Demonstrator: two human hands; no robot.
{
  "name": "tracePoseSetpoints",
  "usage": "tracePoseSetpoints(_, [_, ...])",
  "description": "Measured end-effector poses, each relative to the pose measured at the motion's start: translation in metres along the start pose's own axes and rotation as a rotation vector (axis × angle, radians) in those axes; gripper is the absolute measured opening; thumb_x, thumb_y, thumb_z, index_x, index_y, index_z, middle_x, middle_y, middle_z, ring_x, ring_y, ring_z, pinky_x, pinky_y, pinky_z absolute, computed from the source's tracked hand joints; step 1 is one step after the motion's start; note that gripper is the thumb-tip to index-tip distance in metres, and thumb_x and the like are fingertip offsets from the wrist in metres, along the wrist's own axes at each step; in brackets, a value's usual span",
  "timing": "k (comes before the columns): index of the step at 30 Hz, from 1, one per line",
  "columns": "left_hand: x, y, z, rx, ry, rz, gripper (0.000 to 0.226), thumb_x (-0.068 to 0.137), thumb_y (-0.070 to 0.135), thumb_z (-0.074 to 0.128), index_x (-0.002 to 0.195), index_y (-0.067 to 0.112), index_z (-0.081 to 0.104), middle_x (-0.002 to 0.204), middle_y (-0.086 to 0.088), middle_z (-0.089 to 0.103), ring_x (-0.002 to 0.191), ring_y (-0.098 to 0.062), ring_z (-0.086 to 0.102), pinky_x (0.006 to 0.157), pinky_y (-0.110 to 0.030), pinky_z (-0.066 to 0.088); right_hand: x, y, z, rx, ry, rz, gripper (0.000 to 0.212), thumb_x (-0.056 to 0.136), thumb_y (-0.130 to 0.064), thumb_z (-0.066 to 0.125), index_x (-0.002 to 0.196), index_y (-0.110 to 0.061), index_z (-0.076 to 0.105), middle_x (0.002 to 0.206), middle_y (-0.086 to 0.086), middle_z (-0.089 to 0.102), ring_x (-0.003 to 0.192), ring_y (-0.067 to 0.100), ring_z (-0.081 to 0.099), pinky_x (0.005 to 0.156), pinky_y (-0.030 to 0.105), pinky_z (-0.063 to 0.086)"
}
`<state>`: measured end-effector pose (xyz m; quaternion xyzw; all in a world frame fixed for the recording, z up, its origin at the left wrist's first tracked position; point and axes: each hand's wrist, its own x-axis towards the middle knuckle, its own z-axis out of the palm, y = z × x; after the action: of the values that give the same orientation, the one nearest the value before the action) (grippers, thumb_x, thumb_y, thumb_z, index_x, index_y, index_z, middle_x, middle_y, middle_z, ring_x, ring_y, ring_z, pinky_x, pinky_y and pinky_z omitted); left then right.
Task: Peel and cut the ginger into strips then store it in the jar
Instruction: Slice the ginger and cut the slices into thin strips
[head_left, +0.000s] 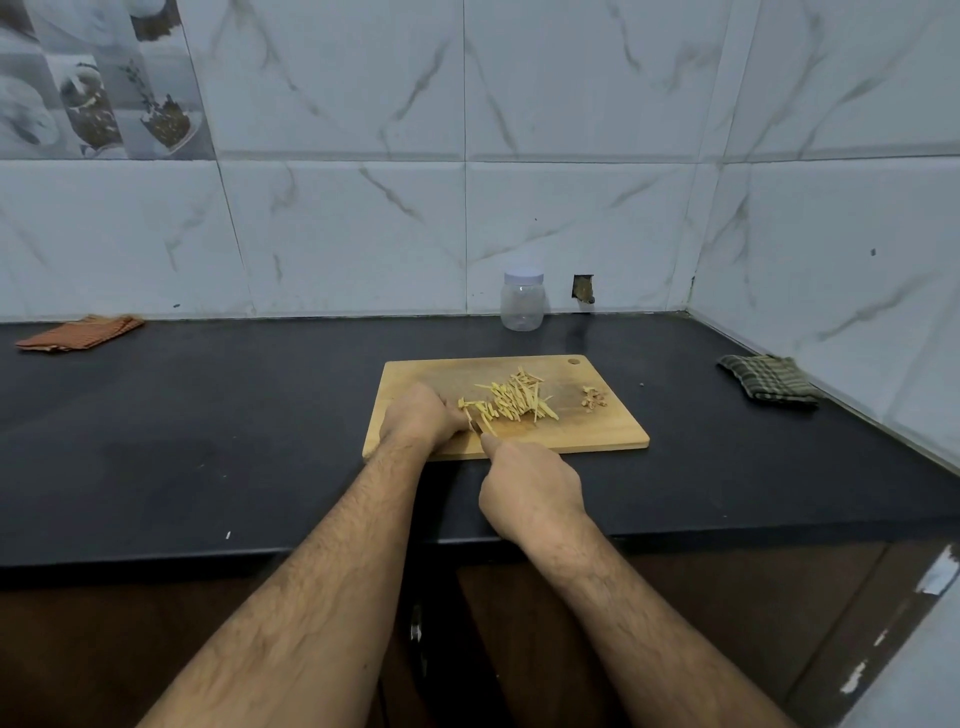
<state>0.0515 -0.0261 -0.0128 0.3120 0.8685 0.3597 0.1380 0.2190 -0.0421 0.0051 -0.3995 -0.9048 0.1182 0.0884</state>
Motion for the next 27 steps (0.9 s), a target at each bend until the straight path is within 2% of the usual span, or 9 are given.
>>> tracePoseSetpoints(7, [0.002, -0.002, 0.001, -0.015, -0.008, -0.011, 0.025, 0.08, 0.028, 0.069, 0.059, 0.019, 0.058, 0.077, -0.005, 0.065, 0.073, -0.025, 0.058, 0.06, -0.027, 0.039, 0.011, -0.005, -0.001, -0.002, 0.005, -0.002, 0.058, 0.093, -0.007, 0.045, 0.147, -0.029, 0.044, 0.124, 0.006, 0.063, 0.113, 0.026, 0.059, 0.081, 0.035, 0.047])
tracePoseSetpoints(9, [0.002, -0.002, 0.002, -0.017, 0.006, -0.007, 0.022, 0.081, 0.028, 0.069, 0.064, 0.017, 0.063, 0.088, -0.013, 0.071, 0.087, -0.033, 0.067, 0.061, -0.027, 0.038, 0.015, -0.006, -0.001, -0.005, 0.012, 0.005, 0.056, 0.093, -0.006, 0.045, 0.144, -0.028, 0.046, 0.121, 0.005, 0.064, 0.111, 0.025, 0.06, 0.078, 0.034, 0.046])
tracePoseSetpoints(11, [0.003, -0.003, 0.003, -0.014, 0.009, 0.003, 0.016, 0.081, 0.027, 0.072, 0.076, 0.012, 0.069, 0.097, -0.011, 0.073, 0.099, -0.032, 0.067, 0.062, -0.028, 0.041, 0.015, -0.004, -0.001, -0.002, 0.02, 0.02, 0.053, 0.093, -0.006, 0.045, 0.141, -0.028, 0.047, 0.119, 0.004, 0.064, 0.11, 0.025, 0.06, 0.076, 0.033, 0.045])
tracePoseSetpoints(13, [0.005, -0.004, 0.001, -0.016, -0.014, 0.01, 0.013, 0.082, 0.027, 0.074, 0.072, 0.019, 0.068, 0.089, -0.007, 0.072, 0.094, -0.029, 0.068, 0.065, -0.029, 0.044, 0.014, -0.002, -0.001, 0.009, 0.028, 0.021, 0.054, 0.093, -0.006, 0.045, 0.142, -0.027, 0.046, 0.119, 0.004, 0.064, 0.11, 0.025, 0.059, 0.076, 0.033, 0.045])
tracePoseSetpoints(16, [0.007, -0.005, 0.0, -0.022, -0.039, 0.004, 0.023, 0.083, 0.022, 0.072, 0.064, 0.019, 0.06, 0.073, -0.002, 0.064, 0.075, -0.024, 0.06, 0.064, -0.028, 0.045, 0.011, -0.003, -0.001, 0.031, 0.043, -0.007, 0.058, 0.094, -0.008, 0.045, 0.148, -0.029, 0.041, 0.123, 0.004, 0.064, 0.112, 0.025, 0.059, 0.08, 0.034, 0.047])
tracePoseSetpoints(18, [0.007, -0.004, 0.0, -0.014, -0.038, 0.005, 0.017, 0.083, 0.023, 0.071, 0.069, 0.017, 0.062, 0.081, -0.006, 0.069, 0.079, -0.027, 0.064, 0.063, -0.028, 0.045, 0.011, -0.005, -0.001, 0.039, 0.049, -0.017, 0.061, 0.094, -0.008, 0.045, 0.151, -0.03, 0.038, 0.125, 0.004, 0.063, 0.114, 0.025, 0.059, 0.084, 0.035, 0.048])
tracePoseSetpoints(20, [0.007, -0.004, 0.001, -0.018, -0.024, 0.003, 0.013, 0.082, 0.026, 0.071, 0.076, 0.016, 0.066, 0.093, -0.01, 0.073, 0.092, -0.03, 0.068, 0.065, -0.028, 0.047, 0.013, -0.005, 0.0, 0.039, 0.05, -0.018, 0.061, 0.095, -0.009, 0.046, 0.151, -0.031, 0.038, 0.125, 0.004, 0.063, 0.114, 0.025, 0.058, 0.084, 0.035, 0.048])
tracePoseSetpoints(22, [0.007, -0.005, 0.002, -0.011, -0.016, 0.008, 0.014, 0.082, 0.029, 0.07, 0.081, 0.015, 0.069, 0.096, -0.01, 0.073, 0.096, -0.031, 0.068, 0.067, -0.029, 0.047, 0.015, -0.006, 0.001, 0.035, 0.045, -0.016, 0.059, 0.095, -0.009, 0.047, 0.15, -0.03, 0.04, 0.125, 0.004, 0.063, 0.114, 0.025, 0.059, 0.084, 0.035, 0.048])
tracePoseSetpoints(27, [0.008, -0.006, 0.003, -0.007, 0.005, 0.022, 0.019, 0.086, 0.028, 0.066, 0.069, 0.019, 0.064, 0.082, -0.001, 0.069, 0.073, -0.02, 0.058, 0.061, -0.026, 0.042, 0.016, -0.005, 0.003, 0.035, 0.047, -0.024, 0.059, 0.094, -0.008, 0.047, 0.148, -0.03, 0.041, 0.124, 0.005, 0.063, 0.113, 0.025, 0.059, 0.083, 0.035, 0.048])
